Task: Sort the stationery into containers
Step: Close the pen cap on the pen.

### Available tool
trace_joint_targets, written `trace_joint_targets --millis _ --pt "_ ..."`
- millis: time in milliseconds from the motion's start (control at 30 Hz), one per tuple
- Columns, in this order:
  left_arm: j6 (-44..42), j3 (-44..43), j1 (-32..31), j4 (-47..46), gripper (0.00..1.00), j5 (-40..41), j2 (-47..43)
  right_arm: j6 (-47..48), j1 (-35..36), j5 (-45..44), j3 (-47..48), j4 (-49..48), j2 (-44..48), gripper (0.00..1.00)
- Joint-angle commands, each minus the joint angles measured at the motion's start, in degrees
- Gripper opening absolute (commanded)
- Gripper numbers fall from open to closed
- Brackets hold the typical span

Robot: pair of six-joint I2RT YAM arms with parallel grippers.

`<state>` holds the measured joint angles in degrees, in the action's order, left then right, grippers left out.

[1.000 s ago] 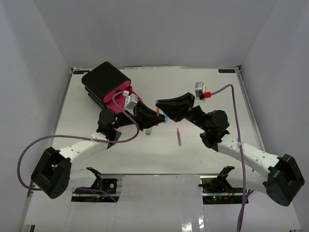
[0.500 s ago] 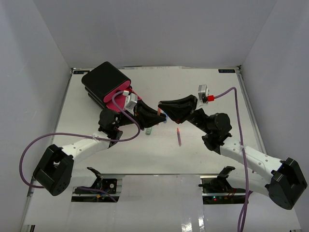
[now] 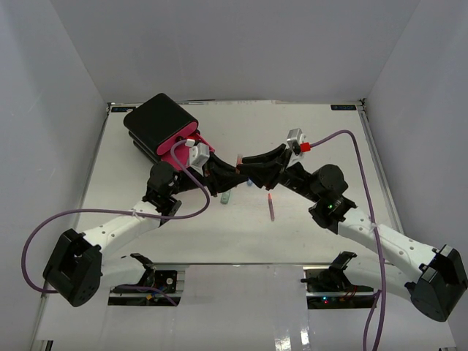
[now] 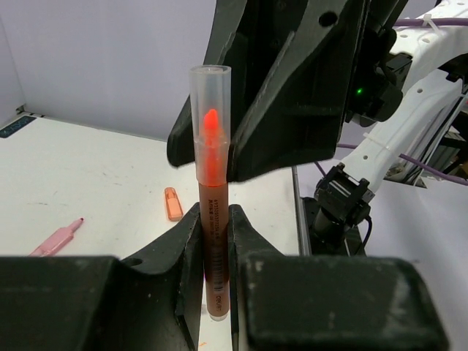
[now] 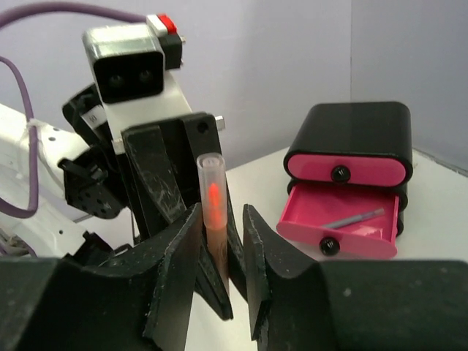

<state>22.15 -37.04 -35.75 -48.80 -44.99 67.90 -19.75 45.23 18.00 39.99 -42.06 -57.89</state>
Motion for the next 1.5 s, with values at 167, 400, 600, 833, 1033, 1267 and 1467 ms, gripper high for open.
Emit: trace_joint_targets --millis 167,400,600,833,1033,1267,1467 --pt "-3.17 -1.81 -0.55 1.42 0.0 1.84 -1.37 2.78 0.38 -0.33 2.9 6.73 2.95 0.46" --pt "-5.1 -2.6 -0.64 5.81 0.0 2.37 -1.54 7.0 0.38 -3.32 6.24 16.91 6.73 0.81" --pt "-7.82 -4.09 -0.55 15.46 0.0 3.68 -3.3 10.51 0.38 -6.75 8.69 23.24 9.9 0.98" --pt "-9.93 -7.08 -0.64 21.99 0.0 4.65 -3.56 10.0 0.38 -9.38 18.8 32.75 3.76 0.89" --pt "-12.04 -7.44 -0.64 23.83 0.0 4.83 -3.74 8.59 0.38 -13.6 23.38 35.91 -1.43 0.86" --pt "-11.78 -7.52 -0.64 23.83 0.0 4.65 -3.74 7.71 0.47 -13.08 26.81 37.05 -6.01 0.8" --pt "-11.34 -7.7 -0.64 24.1 0.0 5.0 -3.56 6.39 0.82 -11.15 26.37 35.82 -7.68 0.66"
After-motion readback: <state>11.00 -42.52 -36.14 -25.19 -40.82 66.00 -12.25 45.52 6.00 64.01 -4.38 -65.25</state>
